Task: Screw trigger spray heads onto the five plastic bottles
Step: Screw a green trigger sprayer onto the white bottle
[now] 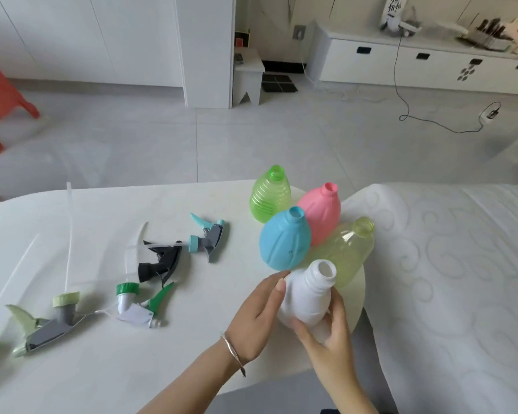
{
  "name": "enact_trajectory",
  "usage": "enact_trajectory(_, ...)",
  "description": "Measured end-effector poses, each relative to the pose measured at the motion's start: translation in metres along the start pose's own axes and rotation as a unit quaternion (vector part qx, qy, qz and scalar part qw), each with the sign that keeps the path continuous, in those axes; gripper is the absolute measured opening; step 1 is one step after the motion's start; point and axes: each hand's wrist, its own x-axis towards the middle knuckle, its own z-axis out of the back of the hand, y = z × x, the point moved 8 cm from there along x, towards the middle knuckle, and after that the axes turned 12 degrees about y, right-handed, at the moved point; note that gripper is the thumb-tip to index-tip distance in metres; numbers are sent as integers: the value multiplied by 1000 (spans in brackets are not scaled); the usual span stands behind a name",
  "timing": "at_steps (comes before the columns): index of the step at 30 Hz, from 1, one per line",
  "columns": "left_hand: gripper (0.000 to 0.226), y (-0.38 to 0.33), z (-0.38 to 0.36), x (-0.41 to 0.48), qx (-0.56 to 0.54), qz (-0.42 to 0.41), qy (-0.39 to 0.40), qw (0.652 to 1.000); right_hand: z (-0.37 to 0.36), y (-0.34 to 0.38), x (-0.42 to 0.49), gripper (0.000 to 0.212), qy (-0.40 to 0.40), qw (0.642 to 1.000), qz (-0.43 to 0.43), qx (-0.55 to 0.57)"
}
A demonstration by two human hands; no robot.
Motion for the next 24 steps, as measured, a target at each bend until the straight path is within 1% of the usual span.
enact_trajectory(3,54,3,-2,1,4,-43,10,999,-7,3,3,69,-12,999,45,3)
enact_trajectory(5,53,0,-1,-1,-4,-61,4,998,-11,7,5,63,-21,998,56,4)
enact_trajectory(7,48,-5,3,-5,-8,-78,-5,997,-12,9,5,61,-22,997,64,26)
enact_trajectory(10,51,-9,7,-25,3,-97,-16,995,-24,9,-2,64,12,996,58,67)
enact_trajectory(12,58,-10,8,-44,19,-104,-20,994,-34,11,-9,56,33,995,47,79)
enact_trajectory(15,60,-9,18,-71,34,-96,-18,995,-58,20,-20,43,86,991,27,98)
enact_trajectory(17,55,-16,32,-90,47,-98,-20,994,-79,33,-23,45,130,986,12,107)
enact_trajectory(20,66,-38,63,-120,101,-126,-41,986,-117,57,-24,47,219,968,-19,121)
enact_trajectory(24,68,-59,118,-168,147,-143,-109,973,-181,90,-25,59,346,929,-51,117)
